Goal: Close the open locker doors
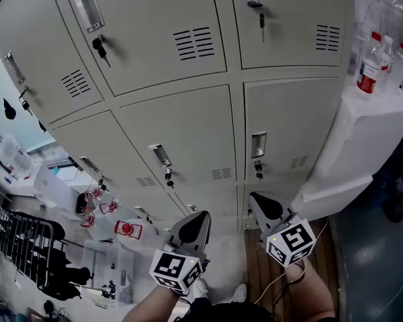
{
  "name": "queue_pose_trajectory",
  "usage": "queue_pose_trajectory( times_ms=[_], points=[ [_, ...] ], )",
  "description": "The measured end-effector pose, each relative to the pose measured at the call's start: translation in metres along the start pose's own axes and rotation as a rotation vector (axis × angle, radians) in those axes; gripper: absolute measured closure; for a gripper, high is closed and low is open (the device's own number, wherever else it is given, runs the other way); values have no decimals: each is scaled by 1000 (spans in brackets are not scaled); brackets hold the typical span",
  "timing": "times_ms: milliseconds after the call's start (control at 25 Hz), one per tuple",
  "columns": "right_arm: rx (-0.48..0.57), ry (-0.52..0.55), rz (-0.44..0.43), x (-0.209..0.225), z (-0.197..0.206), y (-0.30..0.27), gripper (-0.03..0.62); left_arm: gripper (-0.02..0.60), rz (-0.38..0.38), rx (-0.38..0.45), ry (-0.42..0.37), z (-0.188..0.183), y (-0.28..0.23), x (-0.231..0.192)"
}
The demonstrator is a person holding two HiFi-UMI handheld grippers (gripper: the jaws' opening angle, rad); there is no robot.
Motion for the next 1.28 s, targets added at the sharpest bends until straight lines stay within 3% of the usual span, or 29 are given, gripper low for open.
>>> queue_pose_trajectory(
  times_ms=[400,720,1000,1280],
  points=[
    [-7,-64,-94,-81,8,-43,592,580,-100,4,33,7,71,-55],
    [-42,-68,-84,-184,11,-67,592,580,-121,27,53,6,165,-118],
    [-62,-43,26,-250,8,-43,592,580,-38,29,72,15,228,-138],
    [-68,-32,192,-263,-3,27,592,580,101,13,67,19,251,-103]
  ],
)
Point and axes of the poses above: the fingertips, and each gripper's own axes: y backward along the fingers, x to its right, z out of its underside, the point moved 2 cm from there along y, backward along the fingers, and after that the axes turned 4 degrees about y, right-handed, at the moved point
